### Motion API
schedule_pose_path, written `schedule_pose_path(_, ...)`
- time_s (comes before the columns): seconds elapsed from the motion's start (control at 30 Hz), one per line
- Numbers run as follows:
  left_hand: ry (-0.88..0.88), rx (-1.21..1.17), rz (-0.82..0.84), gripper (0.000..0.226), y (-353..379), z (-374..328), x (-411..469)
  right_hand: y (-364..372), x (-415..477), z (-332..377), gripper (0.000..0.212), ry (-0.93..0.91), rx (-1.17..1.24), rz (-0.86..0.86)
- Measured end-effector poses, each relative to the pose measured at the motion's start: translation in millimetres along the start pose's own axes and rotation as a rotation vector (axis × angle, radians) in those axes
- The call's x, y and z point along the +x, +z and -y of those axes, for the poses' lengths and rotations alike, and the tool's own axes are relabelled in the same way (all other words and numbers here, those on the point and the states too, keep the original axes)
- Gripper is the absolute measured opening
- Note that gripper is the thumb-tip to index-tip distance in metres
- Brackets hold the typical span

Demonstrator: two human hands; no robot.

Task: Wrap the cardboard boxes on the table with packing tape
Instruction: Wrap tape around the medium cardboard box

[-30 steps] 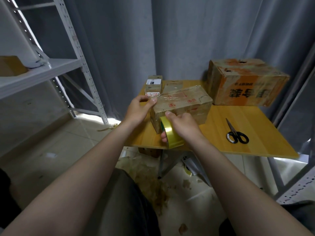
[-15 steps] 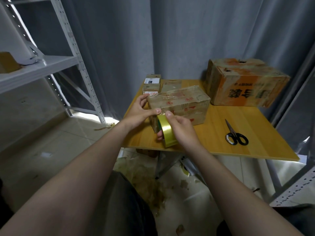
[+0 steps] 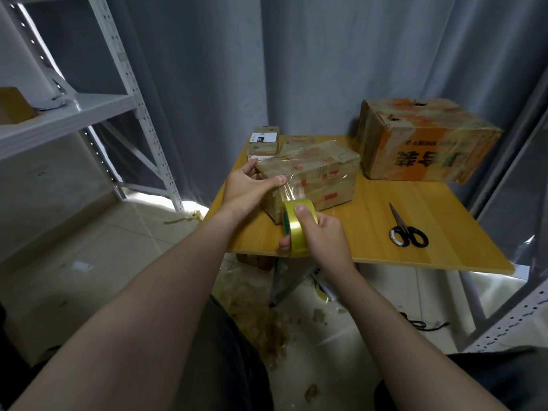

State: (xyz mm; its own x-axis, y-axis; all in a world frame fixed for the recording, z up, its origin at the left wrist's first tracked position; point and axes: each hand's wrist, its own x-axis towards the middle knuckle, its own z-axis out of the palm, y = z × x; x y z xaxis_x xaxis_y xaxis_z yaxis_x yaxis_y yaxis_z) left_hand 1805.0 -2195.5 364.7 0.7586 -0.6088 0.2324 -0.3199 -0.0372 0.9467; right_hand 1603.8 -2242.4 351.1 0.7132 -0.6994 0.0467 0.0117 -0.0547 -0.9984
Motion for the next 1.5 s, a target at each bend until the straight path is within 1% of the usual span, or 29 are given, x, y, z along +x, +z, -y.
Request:
schedule_pose_path(0.03,0.008,0.027,0.002,0.064,1.4,-2.0,-0.6,-3.0,0.3,5.1,0.043,0.017,-0.022,-0.001)
schedule_pose_path(0.07,0.007,0.032,-0.003,0.061,2.2,-3.9,-0.5,-6.4,1.0,10.8,0.043,0.025,-0.034,0.008)
schedule_pose_path(0.13,-0.032,-0.003,-0.029,0.071,1.3,-9.3,1.2,-12.1,2.4,23.5,0.044,0.014,-0.001,0.05)
schedule_pose_path(0.2,-0.113,-0.003,-0.048,0.08,-1.6,-16.6,1.2,-15.9,2.2,33.4,0.042,-0.03,0.038,0.106)
schedule_pose_path(0.23,-0.16,0.004,-0.048,0.079,-3.4,-19.5,0.6,-17.0,1.2,35.6,0.039,-0.063,0.045,0.137)
schedule_pose_path(0.3,-0.226,0.003,-0.05,0.069,-6.1,-24.1,-1.4,-18.1,-1.4,36.7,0.032,-0.139,0.048,0.185)
schedule_pose_path(0.4,-0.277,0.001,-0.06,0.064,-8.2,-27.6,-5.0,-17.0,-3.2,35.1,0.031,-0.185,0.037,0.137)
schedule_pose_path(0.47,-0.311,-0.013,-0.055,0.06,-9.4,-30.8,-6.3,-14.3,-3.9,35.4,0.034,-0.155,0.041,0.102)
schedule_pose_path(0.53,-0.338,-0.029,-0.06,0.059,-10.4,-33.7,-7.3,-13.7,-4.9,35.4,0.038,-0.081,0.048,0.084)
schedule_pose_path(0.6,-0.361,-0.041,-0.071,0.068,-10.7,-35.4,-7.3,-17.3,-7.3,31.6,0.047,0.013,0.048,0.081)
schedule_pose_path(0.67,-0.387,-0.042,-0.065,0.076,-12.4,-35.8,-5.6,-21.3,-9.9,24.3,0.056,0.106,-0.027,0.081)
schedule_pose_path(0.73,-0.404,-0.033,-0.038,0.079,-13.9,-36.3,-3.5,-22.6,-10.9,19.1,0.056,0.148,-0.062,0.07)
schedule_pose_path(0.83,-0.432,-0.047,-0.035,0.082,-14.3,-35.1,-1.4,-17.3,-8.3,22.1,0.057,0.164,-0.039,0.065)
schedule_pose_path(0.93,-0.44,-0.049,-0.043,0.083,-13.4,-33.7,-0.1,-13.7,-7.2,24.2,0.057,0.174,-0.073,0.078)
schedule_pose_path(1.1,-0.436,-0.018,-0.027,0.084,-13.7,-34.3,-0.1,-15.8,-5.7,23.3,0.056,0.179,-0.087,0.072)
schedule_pose_path(1.2,-0.432,0.017,-0.026,0.09,-14.9,-33.1,0.1,-12.3,-3.8,20.2,0.057,0.194,-0.089,0.081)
schedule_pose_path(1.27,-0.476,0.04,0.024,0.095,-17.3,-29.2,0.0,-10.0,-2.7,17.6,0.054,0.191,-0.093,0.08)
schedule_pose_path(1.4,-0.612,0.047,0.099,0.094,-19.6,-20.4,0.4,-5.0,3.3,18.5,0.047,0.17,-0.13,0.088)
schedule_pose_path(1.5,-0.653,0.068,0.141,0.099,-17.7,-16.1,5.0,-1.8,8.1,18.2,0.043,0.159,-0.106,0.093)
